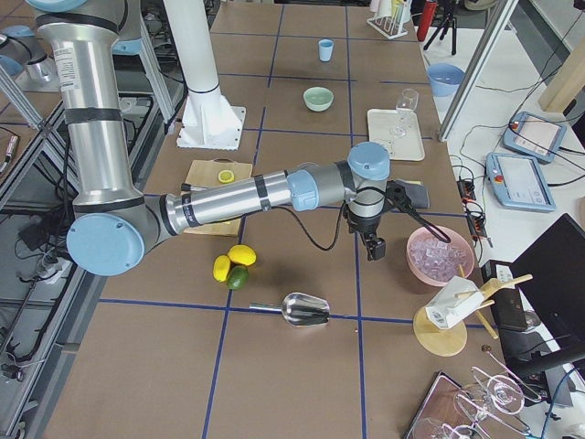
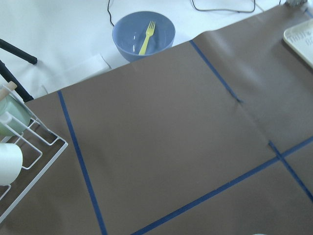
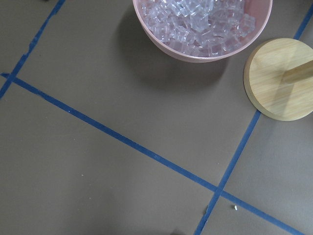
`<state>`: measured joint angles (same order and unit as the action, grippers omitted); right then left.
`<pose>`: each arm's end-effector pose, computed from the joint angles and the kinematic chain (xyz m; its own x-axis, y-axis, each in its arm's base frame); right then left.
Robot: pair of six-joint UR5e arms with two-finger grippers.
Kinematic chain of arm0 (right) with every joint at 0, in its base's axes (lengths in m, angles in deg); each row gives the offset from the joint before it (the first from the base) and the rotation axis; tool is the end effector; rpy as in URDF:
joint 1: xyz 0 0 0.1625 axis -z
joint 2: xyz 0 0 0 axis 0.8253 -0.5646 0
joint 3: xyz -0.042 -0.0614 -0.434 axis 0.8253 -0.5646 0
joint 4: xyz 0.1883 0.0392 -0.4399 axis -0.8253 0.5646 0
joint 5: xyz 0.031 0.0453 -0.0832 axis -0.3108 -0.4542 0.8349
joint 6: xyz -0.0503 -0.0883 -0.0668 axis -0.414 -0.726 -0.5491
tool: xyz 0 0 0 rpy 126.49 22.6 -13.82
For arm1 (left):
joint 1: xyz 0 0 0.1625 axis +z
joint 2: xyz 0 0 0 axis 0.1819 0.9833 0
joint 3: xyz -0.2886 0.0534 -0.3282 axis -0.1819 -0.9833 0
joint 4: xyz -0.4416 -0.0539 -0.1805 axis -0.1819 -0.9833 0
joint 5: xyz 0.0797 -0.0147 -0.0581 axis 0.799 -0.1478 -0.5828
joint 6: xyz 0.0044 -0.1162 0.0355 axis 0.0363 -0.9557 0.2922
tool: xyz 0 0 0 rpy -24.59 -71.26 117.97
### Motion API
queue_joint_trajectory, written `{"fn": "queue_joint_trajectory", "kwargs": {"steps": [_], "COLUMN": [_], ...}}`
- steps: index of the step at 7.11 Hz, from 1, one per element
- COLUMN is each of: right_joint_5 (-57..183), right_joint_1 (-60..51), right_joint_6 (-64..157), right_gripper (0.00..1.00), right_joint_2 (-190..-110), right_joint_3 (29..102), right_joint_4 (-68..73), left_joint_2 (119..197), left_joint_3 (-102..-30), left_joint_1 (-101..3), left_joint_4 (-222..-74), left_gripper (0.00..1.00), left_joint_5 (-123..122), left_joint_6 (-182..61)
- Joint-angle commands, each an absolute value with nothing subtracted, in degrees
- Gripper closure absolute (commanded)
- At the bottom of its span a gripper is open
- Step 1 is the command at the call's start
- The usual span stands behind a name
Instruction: Pour ice into bowl
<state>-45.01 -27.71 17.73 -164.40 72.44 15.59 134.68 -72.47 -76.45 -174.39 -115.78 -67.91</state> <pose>-0.0178 -0.6125 0.5379 0.6875 -0.4620 0.5602 0.2632 0.8776 0.4006 -0.0147 -0.5586 0.5302 0.6124 0.3947 -0.6850 0.2201 0.7470 0.6273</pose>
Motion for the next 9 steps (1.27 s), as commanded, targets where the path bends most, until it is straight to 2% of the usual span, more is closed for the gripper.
{"fn": "queue_joint_trajectory", "kwargs": {"steps": [1, 3, 5, 7, 9], "right_joint_5": [-45.05, -45.05, -45.05, -45.05, -45.05], "right_joint_1": [-27.87, -27.87, -27.87, -27.87, -27.87], "right_joint_6": [18.08, 19.91, 19.84, 19.84, 19.93], "right_gripper": [0.0, 0.0, 0.0, 0.0, 0.0], "right_joint_2": [-165.35, -165.88, -165.97, -165.97, -166.06], "right_joint_3": [72.53, 72.79, 72.8, 72.8, 72.8], "right_joint_4": [15.63, 15.63, 15.63, 15.63, 15.63], "left_joint_2": [131.63, 126.64, 121.17, 118.79, 118.6], "left_joint_3": [-73.0, -77.56, -77.75, -77.32, -72.68], "left_joint_1": [-61.94, -47.51, -30.2, -16.75, -10.98], "left_joint_4": [-187.2, -188.28, -191.45, -191.45, -191.27], "left_gripper": [0.0, 0.0, 0.0, 0.0, 0.0], "left_joint_5": [-95.67, -77.03, -54.7, -35.55, -23.62], "left_joint_6": [-82.43, -95.18, -106.46, -115.85, -119.49]}}
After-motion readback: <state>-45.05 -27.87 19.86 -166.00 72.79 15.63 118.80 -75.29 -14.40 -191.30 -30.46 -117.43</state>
